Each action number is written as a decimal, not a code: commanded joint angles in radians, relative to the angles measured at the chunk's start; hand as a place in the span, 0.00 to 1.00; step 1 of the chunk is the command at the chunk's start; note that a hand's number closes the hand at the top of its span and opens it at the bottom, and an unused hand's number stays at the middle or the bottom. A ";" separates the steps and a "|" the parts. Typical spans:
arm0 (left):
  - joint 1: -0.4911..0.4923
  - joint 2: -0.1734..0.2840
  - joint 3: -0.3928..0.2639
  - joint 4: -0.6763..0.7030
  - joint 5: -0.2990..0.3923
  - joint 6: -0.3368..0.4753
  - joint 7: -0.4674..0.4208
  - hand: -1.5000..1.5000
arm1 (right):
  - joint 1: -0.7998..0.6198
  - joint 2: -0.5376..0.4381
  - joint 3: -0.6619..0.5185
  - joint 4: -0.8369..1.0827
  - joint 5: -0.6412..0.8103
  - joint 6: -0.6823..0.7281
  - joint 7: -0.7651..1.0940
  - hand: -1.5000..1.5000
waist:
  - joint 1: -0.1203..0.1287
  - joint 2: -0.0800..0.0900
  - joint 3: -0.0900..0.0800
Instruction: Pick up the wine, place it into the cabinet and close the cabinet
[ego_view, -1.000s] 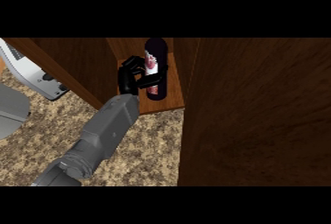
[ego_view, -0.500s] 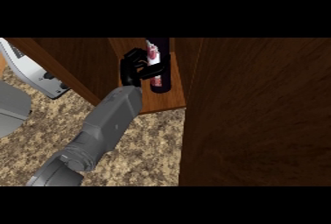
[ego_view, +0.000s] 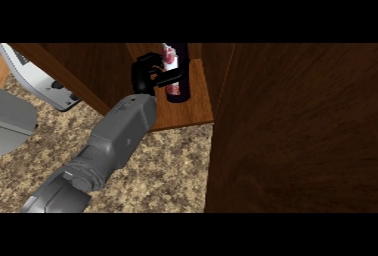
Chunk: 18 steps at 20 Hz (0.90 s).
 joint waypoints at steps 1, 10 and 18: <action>0.004 0.027 -0.077 0.026 -0.080 0.078 -0.001 1.00 | -0.001 -0.012 -0.013 -0.002 -0.026 0.010 0.008 0.00 | 0.001 0.002 0.001; 0.027 0.088 -0.123 0.027 -0.131 0.189 0.048 1.00 | -0.003 -0.007 -0.013 -0.005 -0.024 0.011 0.003 0.00 | -0.012 0.013 -0.001; 0.061 0.096 -0.161 0.026 -0.174 0.160 0.089 0.00 | 0.003 -0.003 0.003 0.005 -0.024 0.031 -0.015 0.00 | -0.010 0.020 -0.002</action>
